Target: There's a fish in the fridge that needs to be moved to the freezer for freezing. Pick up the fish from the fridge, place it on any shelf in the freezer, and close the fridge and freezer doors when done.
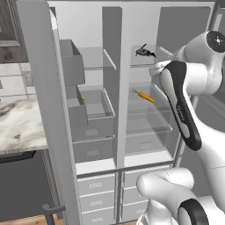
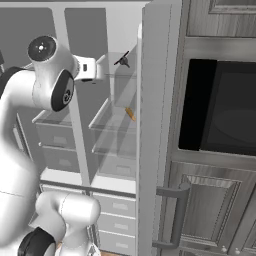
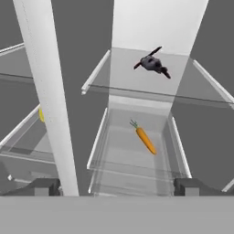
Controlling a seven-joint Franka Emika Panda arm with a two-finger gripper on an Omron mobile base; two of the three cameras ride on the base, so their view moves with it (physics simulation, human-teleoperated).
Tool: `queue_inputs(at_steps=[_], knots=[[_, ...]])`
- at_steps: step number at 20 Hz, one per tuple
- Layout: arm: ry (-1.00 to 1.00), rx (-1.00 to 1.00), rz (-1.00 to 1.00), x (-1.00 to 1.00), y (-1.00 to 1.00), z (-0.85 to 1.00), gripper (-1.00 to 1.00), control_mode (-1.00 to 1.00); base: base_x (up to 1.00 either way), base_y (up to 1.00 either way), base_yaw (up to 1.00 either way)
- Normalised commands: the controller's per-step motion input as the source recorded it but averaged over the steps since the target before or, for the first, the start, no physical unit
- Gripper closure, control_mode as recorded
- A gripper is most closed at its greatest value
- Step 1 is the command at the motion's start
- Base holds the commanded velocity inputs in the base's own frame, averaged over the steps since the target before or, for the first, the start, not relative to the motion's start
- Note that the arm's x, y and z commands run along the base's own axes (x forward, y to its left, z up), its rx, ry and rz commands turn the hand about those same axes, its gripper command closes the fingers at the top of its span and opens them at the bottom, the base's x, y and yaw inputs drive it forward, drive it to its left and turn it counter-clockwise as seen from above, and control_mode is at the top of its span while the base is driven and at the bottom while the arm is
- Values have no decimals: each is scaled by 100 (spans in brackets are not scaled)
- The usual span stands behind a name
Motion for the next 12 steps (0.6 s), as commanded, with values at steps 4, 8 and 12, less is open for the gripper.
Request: queue_inputs(at_steps=[4, 8, 12], knots=[[-14, 0, 0, 23, -15, 48, -100, -100, 0, 0, 0], [-2, 0, 0, 41, -19, 22, -100, -100, 0, 0, 0], [-4, 0, 0, 43, -23, 4, -100, -100, 0, 0, 0]])
